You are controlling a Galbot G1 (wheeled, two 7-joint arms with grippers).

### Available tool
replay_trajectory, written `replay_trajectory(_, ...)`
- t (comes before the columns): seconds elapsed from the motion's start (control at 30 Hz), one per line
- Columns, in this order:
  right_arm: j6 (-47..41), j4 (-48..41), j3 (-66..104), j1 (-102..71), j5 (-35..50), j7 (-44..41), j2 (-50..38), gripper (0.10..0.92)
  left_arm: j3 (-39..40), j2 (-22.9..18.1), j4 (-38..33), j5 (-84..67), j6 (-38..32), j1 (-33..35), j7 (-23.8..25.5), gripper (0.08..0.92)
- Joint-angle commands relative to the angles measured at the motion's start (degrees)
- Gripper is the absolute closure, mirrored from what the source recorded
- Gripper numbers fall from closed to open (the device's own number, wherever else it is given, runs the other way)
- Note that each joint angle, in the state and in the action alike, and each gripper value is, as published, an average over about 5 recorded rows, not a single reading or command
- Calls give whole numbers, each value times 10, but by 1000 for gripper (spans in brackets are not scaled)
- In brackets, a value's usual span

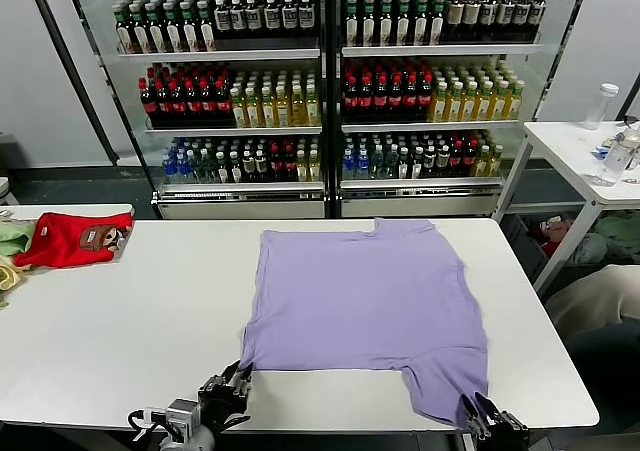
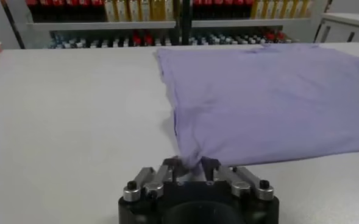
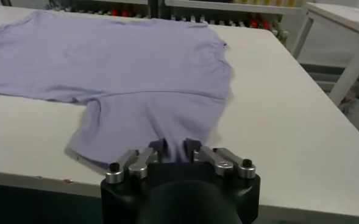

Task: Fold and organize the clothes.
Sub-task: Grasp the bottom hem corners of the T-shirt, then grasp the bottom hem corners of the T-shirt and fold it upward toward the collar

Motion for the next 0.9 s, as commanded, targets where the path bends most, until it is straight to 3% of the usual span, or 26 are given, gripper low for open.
replay_trajectory(0.03, 1, -8, -6, 4, -1, 5, 5, 911, -1, -1, 3, -1, -4, 0, 1, 813)
replay_trajectory(0.23, -3, 44, 34, -24, 16, -5, -9, 912, -17, 12, -51, -3, -11, 33, 0, 915)
replay_trajectory(0.4, -14, 122, 83, -98, 21, -9, -14, 912, -52, 38, -125, -24, -1, 114, -13, 916)
replay_trajectory(0.7, -8, 162, 106, -196, -18, -14, -1, 912, -89, 68, -204, -44, 7, 242, -42, 916)
replay_trajectory(0.8, -6, 171, 109, -186, -18, -11, -2, 912, -103, 75, -227, -49, 8, 252, -47, 916)
replay_trajectory(0.9, -8, 165, 95, -132, -21, -3, -1, 912, -113, 77, -217, -66, -5, 218, -38, 916)
